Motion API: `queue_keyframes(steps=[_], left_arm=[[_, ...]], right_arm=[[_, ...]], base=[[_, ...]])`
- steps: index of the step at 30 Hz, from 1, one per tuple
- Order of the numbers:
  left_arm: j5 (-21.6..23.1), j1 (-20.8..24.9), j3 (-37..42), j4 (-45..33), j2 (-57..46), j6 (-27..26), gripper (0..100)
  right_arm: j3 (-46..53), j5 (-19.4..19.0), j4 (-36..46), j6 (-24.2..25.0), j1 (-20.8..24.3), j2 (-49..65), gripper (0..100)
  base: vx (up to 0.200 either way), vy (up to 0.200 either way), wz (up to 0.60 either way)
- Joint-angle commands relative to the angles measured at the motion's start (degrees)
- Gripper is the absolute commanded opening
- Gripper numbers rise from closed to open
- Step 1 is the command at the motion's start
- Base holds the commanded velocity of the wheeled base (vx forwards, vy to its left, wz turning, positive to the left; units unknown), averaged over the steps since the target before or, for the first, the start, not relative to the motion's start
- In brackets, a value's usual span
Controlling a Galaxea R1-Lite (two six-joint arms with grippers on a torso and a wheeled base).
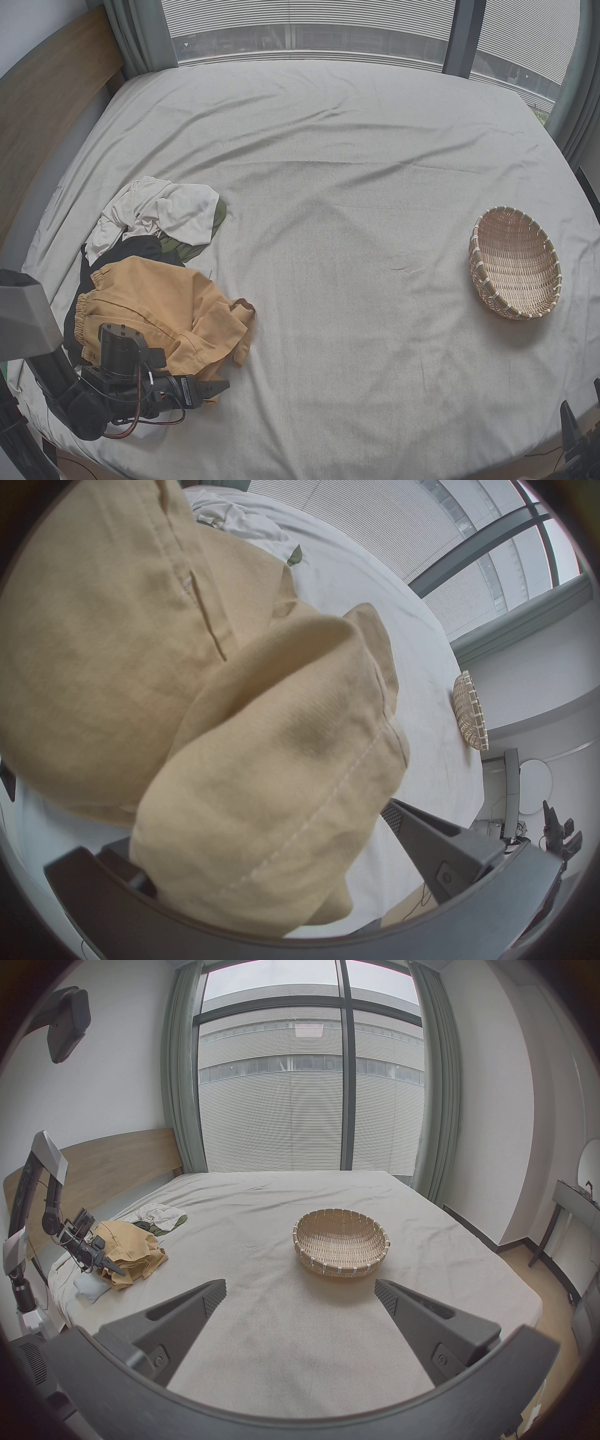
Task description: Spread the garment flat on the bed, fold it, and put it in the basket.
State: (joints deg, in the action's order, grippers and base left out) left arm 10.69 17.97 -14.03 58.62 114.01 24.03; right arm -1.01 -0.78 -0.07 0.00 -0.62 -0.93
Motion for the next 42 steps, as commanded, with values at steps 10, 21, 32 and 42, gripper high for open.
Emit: queue_keyframes(steps=[10, 21, 32, 42], left_arm=[[-1.5, 0.0, -0.1, 5.8, 5.9, 0.1, 100], [-1.6, 1.3, -1.3, 6.7, 5.3, 0.1, 0], [-3.2, 5.4, -3.4, 12.0, 5.6, 0.3, 0], [-3.8, 10.3, -6.7, 12.0, 6.0, 0.8, 0]], right_arm=[[1.0, 0.0, 0.0, 0.0, 0.0, 0.3, 100], [1.0, 0.0, 0.0, 0.0, 0.0, 0.3, 100], [1.0, 0.0, 0.0, 0.0, 0.0, 0.3, 100], [1.0, 0.0, 0.0, 0.1, 0.0, 0.3, 100]], base=[[0.0, 0.0, 0.0], [0.0, 0.0, 0.0], [0.0, 0.0, 0.0], [0.0, 0.0, 0.0]])
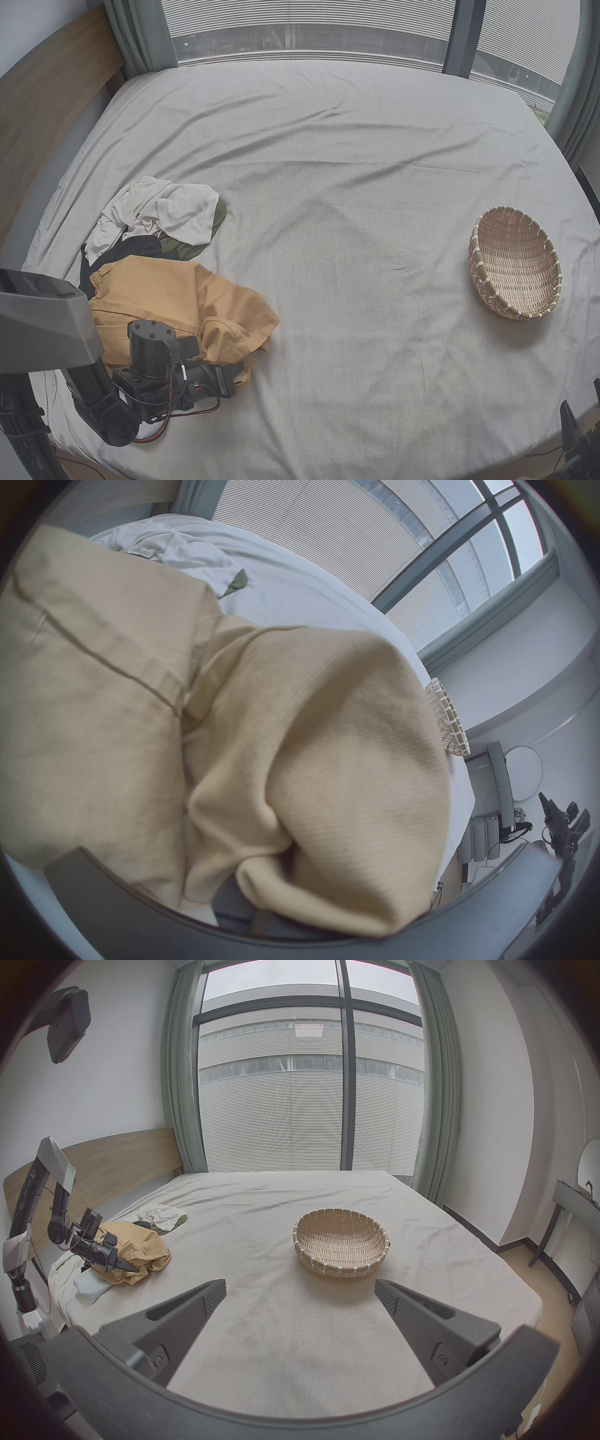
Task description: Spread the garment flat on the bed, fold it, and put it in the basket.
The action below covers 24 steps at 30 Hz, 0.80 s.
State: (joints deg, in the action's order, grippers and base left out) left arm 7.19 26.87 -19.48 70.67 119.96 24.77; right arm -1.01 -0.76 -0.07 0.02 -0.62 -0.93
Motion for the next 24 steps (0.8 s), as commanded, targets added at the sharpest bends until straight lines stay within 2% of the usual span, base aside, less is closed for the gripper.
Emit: queue_keyframes(steps=[1, 9, 20, 24], left_arm=[[-0.7, 1.9, -1.5, 0.0, 0.0, 0.1, 0], [-1.0, 4.8, -2.2, 0.0, 1.6, 0.1, 0], [-1.0, 6.1, -4.6, -0.1, 2.7, 0.1, 0], [-1.2, 8.4, -6.1, -0.1, 2.7, 2.4, 0]], right_arm=[[1.0, 0.0, 0.0, 0.1, 0.0, 0.3, 100], [1.0, 0.0, 0.0, 0.1, 0.0, 0.3, 100], [1.0, 0.0, 0.0, 0.1, 0.0, 0.3, 100], [1.0, 0.0, 0.0, 0.1, 0.0, 0.3, 100]], base=[[0.0, 0.0, 0.0], [0.0, 0.0, 0.0], [0.0, 0.0, 0.0], [0.0, 0.0, 0.0]])
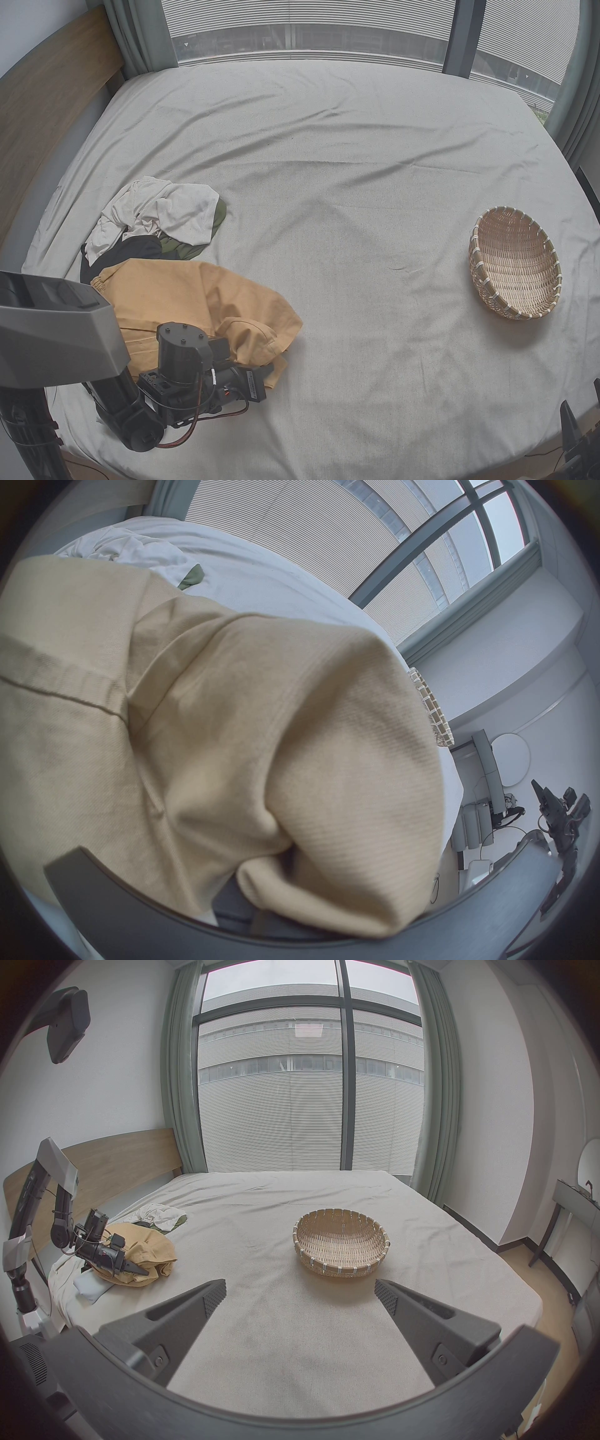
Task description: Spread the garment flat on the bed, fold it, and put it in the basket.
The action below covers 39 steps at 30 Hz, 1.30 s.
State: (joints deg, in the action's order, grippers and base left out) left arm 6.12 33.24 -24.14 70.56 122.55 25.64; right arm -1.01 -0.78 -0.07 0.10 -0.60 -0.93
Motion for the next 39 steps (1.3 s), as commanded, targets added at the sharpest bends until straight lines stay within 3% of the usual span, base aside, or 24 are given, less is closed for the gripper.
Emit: queue_keyframes(steps=[1, 4, 22, 39], left_arm=[[-0.1, 2.0, -1.4, 0.0, 0.1, 1.5, 0], [-2.0, 3.6, -4.2, -0.6, 0.1, 2.6, 0], [-2.1, 11.1, -13.4, -4.1, 2.9, 3.5, 0], [-2.0, 14.9, -19.2, -4.3, 6.2, 3.9, 0]], right_arm=[[1.0, 0.0, 0.0, 0.0, 0.0, 0.3, 100], [1.0, 0.0, 0.0, 0.0, 0.0, 0.3, 100], [1.0, 0.0, 0.0, 0.1, 0.1, 0.4, 100], [1.0, 0.0, 0.0, 0.1, 0.1, 0.4, 100]], base=[[0.0, 0.0, 0.0], [0.0, 0.0, 0.0], [0.0, 0.0, 0.0], [0.0, 0.0, 0.0]])
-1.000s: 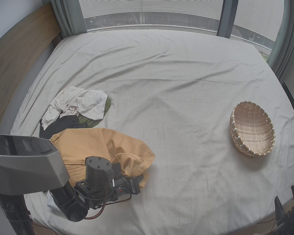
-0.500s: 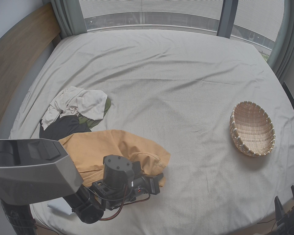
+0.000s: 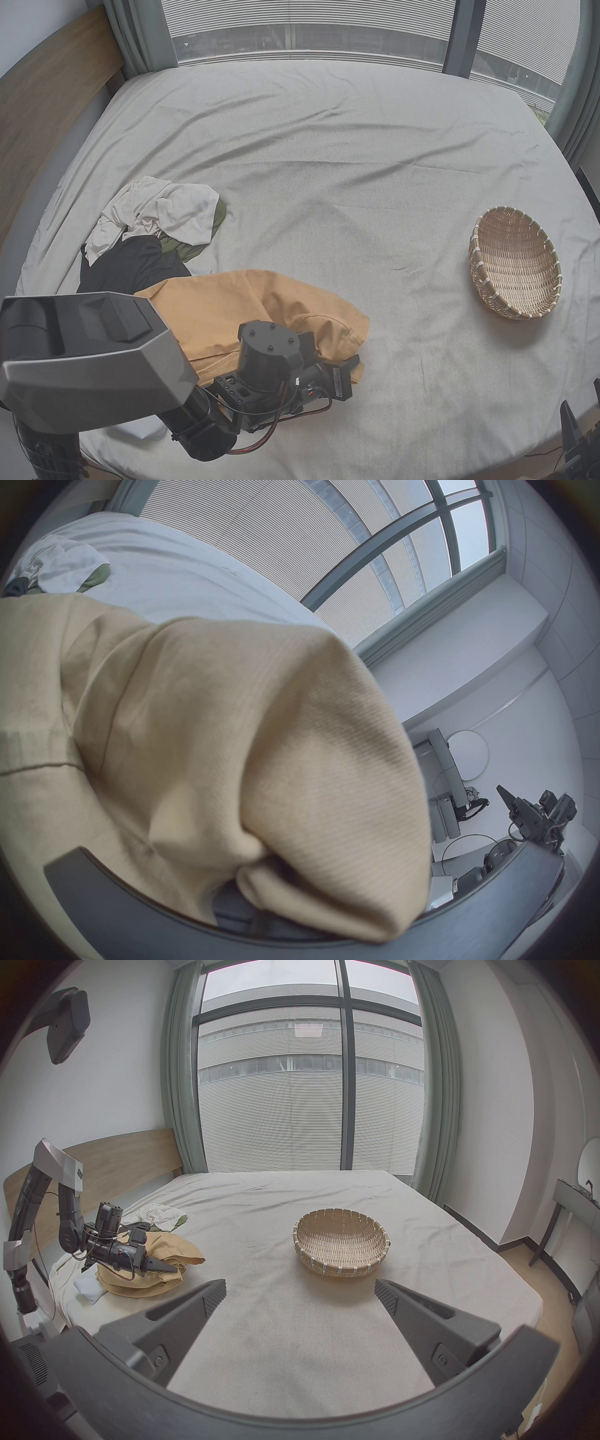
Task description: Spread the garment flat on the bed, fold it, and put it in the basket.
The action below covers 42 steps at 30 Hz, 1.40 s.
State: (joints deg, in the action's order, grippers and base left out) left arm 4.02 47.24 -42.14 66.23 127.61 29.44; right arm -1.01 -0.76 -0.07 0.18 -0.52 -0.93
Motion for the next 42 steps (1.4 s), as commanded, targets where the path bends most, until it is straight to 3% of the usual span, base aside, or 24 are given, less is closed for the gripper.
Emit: queue_keyframes(steps=[1, 29, 42], left_arm=[[0.2, 1.1, -1.3, 0.0, 1.2, 0.2, 0], [2.6, 5.5, -11.6, -3.5, 5.1, 0.6, 0], [3.7, 7.1, -20.0, -6.6, 8.7, 1.3, 0]], right_arm=[[1.0, 0.0, 0.0, 0.0, 0.0, 0.3, 100], [1.0, 0.0, 0.0, 0.0, -0.1, 0.3, 100], [1.0, 0.0, 0.0, 0.1, -0.1, 0.3, 100]], base=[[0.0, 0.0, 0.0], [0.0, 0.0, 0.0], [0.0, 0.0, 0.0]])
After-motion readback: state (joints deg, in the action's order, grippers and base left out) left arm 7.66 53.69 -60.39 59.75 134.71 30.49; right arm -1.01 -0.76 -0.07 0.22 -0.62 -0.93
